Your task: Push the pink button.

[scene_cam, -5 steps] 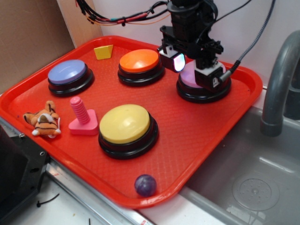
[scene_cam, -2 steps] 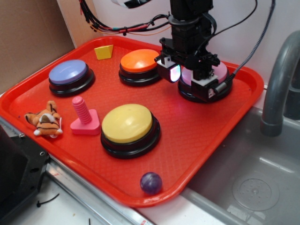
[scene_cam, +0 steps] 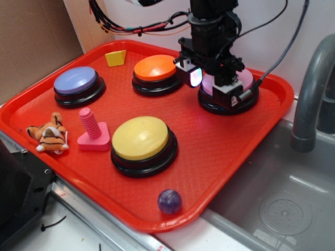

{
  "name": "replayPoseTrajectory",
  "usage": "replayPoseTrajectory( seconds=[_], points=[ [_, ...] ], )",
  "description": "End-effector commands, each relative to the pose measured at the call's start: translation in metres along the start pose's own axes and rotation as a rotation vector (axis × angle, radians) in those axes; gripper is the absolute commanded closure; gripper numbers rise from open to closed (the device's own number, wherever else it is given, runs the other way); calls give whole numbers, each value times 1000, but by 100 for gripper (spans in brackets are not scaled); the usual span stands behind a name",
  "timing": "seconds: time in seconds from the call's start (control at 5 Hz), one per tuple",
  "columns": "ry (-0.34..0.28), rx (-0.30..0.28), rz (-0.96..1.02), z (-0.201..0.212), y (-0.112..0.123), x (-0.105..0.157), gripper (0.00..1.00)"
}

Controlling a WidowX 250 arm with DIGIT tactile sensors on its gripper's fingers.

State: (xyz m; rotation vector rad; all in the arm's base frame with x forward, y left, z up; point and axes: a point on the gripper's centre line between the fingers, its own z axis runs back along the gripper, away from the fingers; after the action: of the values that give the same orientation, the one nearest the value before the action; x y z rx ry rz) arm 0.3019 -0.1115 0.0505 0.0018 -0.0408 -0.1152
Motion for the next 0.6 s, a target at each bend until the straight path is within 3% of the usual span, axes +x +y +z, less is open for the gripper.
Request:
replayPoseTrajectory(
  seconds=[0.0, 0.2, 0.4],
  points=[
    [-107, -22, 17, 46, 5, 6, 0],
    [-125, -5, -3, 51, 6, 1, 0],
    [-104, -10, 6, 56, 8, -5, 0]
  ],
)
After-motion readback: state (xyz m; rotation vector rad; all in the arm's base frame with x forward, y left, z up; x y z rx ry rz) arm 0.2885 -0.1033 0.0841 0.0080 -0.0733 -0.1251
